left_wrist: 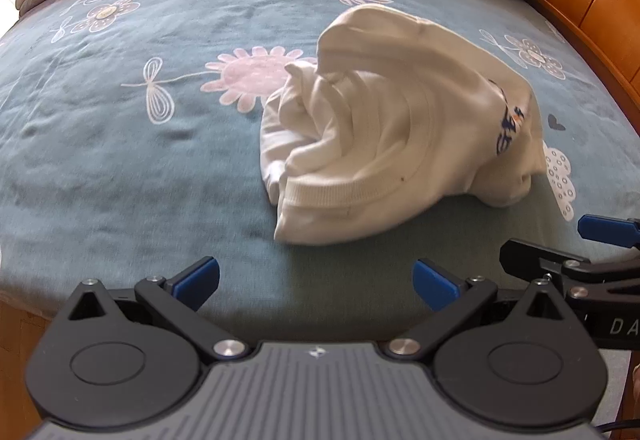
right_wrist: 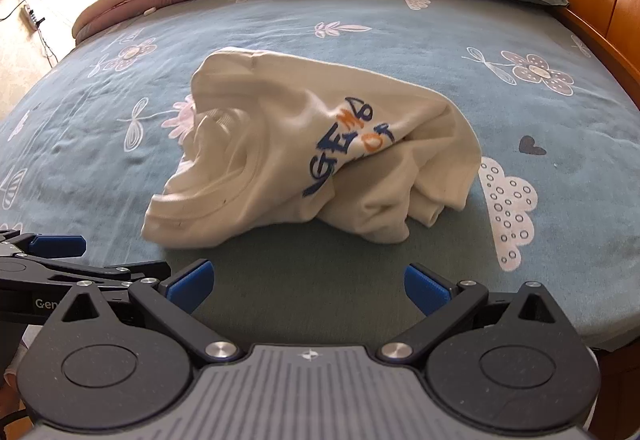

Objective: Fold clothes
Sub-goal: 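Move both open grippers toward the crumpled white sweatshirt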

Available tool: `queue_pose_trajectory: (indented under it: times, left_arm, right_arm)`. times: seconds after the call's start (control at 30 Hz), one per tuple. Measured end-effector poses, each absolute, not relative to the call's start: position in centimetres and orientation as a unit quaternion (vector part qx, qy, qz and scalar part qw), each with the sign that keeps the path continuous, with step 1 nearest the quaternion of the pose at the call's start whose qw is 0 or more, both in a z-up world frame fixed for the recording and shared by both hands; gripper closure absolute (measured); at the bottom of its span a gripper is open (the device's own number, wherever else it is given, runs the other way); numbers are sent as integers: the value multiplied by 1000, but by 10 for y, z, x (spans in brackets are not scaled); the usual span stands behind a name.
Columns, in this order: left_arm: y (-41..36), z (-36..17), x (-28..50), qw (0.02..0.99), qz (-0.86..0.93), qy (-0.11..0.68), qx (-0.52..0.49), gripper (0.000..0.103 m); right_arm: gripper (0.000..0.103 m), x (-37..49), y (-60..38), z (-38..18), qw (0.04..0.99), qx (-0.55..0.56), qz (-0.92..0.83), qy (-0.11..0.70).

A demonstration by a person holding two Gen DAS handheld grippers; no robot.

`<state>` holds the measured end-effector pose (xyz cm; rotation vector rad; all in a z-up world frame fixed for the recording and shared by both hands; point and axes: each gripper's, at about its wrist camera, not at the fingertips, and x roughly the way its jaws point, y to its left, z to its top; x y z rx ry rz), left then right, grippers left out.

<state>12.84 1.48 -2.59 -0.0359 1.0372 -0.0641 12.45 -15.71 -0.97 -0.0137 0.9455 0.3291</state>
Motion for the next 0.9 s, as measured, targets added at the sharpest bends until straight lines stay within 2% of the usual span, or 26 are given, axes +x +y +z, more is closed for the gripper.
queue_pose_trajectory:
  times: [0.47,0.9]
  left_arm:
    - [25,-31,160,864,-36,501,-30,1]
    - [45,-53,177,855,-28,516,-46,1]
  right_arm:
    - [0,160,-141,-6,878,-30,162,449]
    - [0,220,-120,13,901,-103,163,389]
